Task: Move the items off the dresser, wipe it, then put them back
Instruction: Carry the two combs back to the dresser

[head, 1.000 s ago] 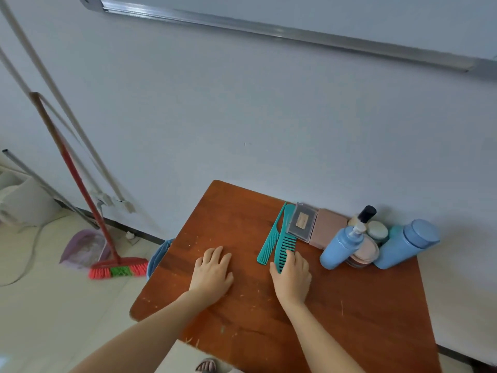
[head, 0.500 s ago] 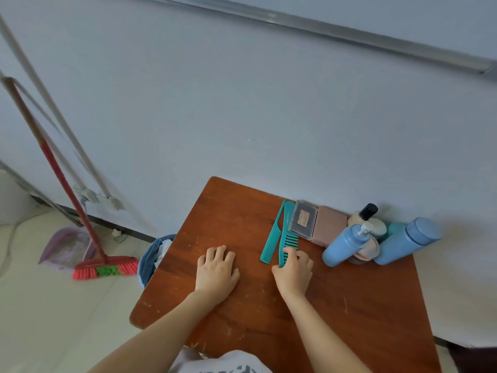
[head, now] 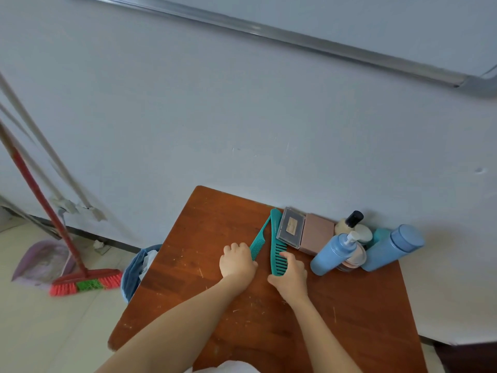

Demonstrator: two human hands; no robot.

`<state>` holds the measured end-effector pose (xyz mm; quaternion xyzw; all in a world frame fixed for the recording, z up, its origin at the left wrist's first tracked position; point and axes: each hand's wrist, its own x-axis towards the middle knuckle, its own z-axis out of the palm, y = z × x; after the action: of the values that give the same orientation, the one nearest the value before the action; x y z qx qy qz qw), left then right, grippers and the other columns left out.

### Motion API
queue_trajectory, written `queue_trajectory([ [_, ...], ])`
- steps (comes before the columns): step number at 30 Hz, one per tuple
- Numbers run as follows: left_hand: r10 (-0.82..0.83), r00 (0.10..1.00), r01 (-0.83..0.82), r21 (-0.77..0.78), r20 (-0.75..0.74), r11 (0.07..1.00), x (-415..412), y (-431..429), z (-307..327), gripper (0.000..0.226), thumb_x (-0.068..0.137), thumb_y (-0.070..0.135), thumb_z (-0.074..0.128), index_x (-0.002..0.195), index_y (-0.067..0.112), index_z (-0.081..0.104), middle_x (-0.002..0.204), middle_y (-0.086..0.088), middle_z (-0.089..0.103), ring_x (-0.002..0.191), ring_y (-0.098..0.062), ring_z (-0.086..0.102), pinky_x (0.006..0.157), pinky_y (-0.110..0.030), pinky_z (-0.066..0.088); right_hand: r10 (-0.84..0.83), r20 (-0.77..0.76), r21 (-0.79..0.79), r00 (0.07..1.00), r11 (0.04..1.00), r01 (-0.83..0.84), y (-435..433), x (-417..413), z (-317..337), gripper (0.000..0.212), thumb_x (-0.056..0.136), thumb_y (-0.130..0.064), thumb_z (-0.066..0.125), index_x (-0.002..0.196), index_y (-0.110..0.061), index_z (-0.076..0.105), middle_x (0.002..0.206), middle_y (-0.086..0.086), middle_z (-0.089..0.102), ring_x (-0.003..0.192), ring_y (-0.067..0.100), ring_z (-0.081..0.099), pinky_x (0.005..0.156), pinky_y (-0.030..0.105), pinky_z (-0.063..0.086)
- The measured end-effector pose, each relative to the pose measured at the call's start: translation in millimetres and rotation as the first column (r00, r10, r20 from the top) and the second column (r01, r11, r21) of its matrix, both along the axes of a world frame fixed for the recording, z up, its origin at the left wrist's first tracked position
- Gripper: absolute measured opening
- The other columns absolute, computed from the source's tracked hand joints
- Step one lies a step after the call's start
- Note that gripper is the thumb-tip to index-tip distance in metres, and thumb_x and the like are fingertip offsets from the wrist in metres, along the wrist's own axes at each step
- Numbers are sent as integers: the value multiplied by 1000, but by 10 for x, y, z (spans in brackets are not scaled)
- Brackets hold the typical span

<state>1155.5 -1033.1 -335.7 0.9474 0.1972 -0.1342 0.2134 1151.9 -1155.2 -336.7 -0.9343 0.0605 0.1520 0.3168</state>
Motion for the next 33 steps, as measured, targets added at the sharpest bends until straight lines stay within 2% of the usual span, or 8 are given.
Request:
queue_trajectory([
  [3, 96, 993, -101, -84, -62, 991, 21, 108, 27, 45, 83, 32, 65, 121, 13, 51, 119, -7, 55, 111, -22, 53, 88, -31, 52, 38, 6, -31, 999, 999, -38, 5, -25, 6, 64, 78, -16, 67, 133, -21, 36, 131, 6, 38, 120, 20, 37, 98, 27, 38],
  [9, 140, 986, -150, -122, -90, 981, -158, 351, -41, 44, 82, 35, 66, 117, 13, 52, 114, -5, 59, 102, -18, 59, 84, -28, 55, 71, 15, -62, 997, 996, -70, 13, -37, 35, 64, 78, -17, 67, 133, -22, 35, 130, 6, 39, 120, 21, 36, 96, 26, 38],
  [14, 235, 971, -239, -190, -43, 952, -353, 608, -10, 42, 81, 35, 67, 113, 12, 52, 109, -6, 60, 94, -17, 60, 76, -23, 55, 27, -24, 47, 999, 999, -26, 102, -42, 45, 68, 77, -17, 69, 135, -22, 33, 128, 8, 39, 118, 21, 40, 95, 31, 43],
  [19, 350, 937, -339, -308, -22, 889, -546, 811, 48, 39, 82, 32, 67, 110, 9, 54, 110, -8, 61, 82, -15, 60, 66, -17, 51, 56, -94, 93, 994, 995, -47, 313, -81, 54, 82, 78, -20, 69, 143, -23, 18, 132, 8, 37, 125, 23, 37, 96, 34, 45],
  [21, 387, 921, -375, -368, -43, 851, -652, 871, 45, 35, 82, 30, 66, 108, 7, 59, 107, -8, 63, 72, -12, 58, 64, -16, 50, 83, -102, 79, 991, 994, -75, 369, -68, 59, 82, 80, -22, 68, 144, -21, 17, 135, 9, 37, 127, 24, 37, 96, 35, 45],
  [25, 463, 884, -444, -446, -72, 777, -886, 980, 19, 29, 83, 27, 66, 103, 5, 64, 98, -5, 64, 65, -12, 58, 57, -12, 45, 137, -157, 170, 978, 979, -110, 470, -45, 71, 79, 81, -18, 67, 144, -20, 20, 140, 7, 37, 128, 25, 40, 98, 39, 47],
  [28, 501, 863, -470, -453, -59, 757, -1060, 1033, 29, 28, 84, 25, 64, 103, 4, 65, 87, -1, 59, 64, -12, 56, 56, -12, 44, 184, -107, 116, 977, 978, -172, 534, -61, 106, 75, 83, -18, 66, 143, -16, 21, 137, 9, 38, 126, 24, 43, 94, 33, 47],
  [33, 516, 857, -476, -408, -14, 780, -1223, 1083, 60, 26, 85, 24, 63, 102, 6, 65, 89, -1, 61, 62, -10, 56, 54, -11, 42, 264, 9, -44, 965, 964, -263, 540, -143, 146, 78, 82, -25, 67, 143, -16, 19, 131, 10, 40, 119, 21, 49, 85, 26, 51],
])
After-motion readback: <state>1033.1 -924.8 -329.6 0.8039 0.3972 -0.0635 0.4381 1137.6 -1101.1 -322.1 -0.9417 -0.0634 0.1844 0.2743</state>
